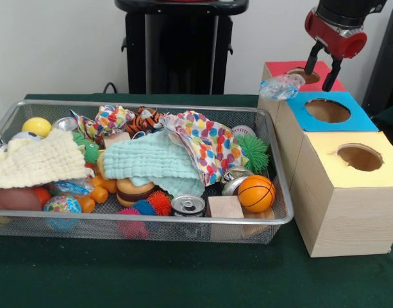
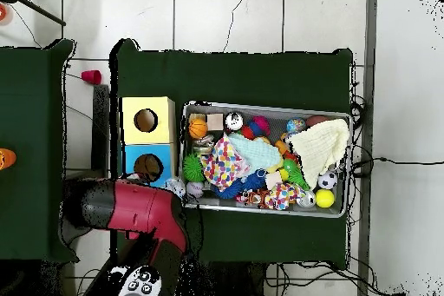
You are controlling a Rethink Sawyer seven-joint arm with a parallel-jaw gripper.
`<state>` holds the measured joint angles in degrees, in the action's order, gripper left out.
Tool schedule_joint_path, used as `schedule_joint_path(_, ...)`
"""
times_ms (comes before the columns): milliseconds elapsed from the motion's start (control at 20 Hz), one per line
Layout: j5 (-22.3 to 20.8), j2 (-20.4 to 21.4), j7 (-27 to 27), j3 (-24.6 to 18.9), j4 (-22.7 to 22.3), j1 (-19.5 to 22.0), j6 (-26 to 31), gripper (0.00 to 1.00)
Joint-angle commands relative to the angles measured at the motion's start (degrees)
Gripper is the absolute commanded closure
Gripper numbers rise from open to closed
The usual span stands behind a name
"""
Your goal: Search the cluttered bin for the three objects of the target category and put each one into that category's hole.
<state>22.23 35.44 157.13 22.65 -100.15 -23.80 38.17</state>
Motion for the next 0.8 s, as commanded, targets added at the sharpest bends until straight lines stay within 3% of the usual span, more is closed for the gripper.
schedule_joint_path(50,1.7,-2.0,14.3,-0.1,3.1,0.7,6.8,0.0)
schedule_joint_path(250,0.1,-1.8,12.1,0.8,3.8,2.0,9.3,0.0)
schedule_joint_path(800,0.8,-3.2,10.9,0.2,3.4,2.6,5.7,0.0)
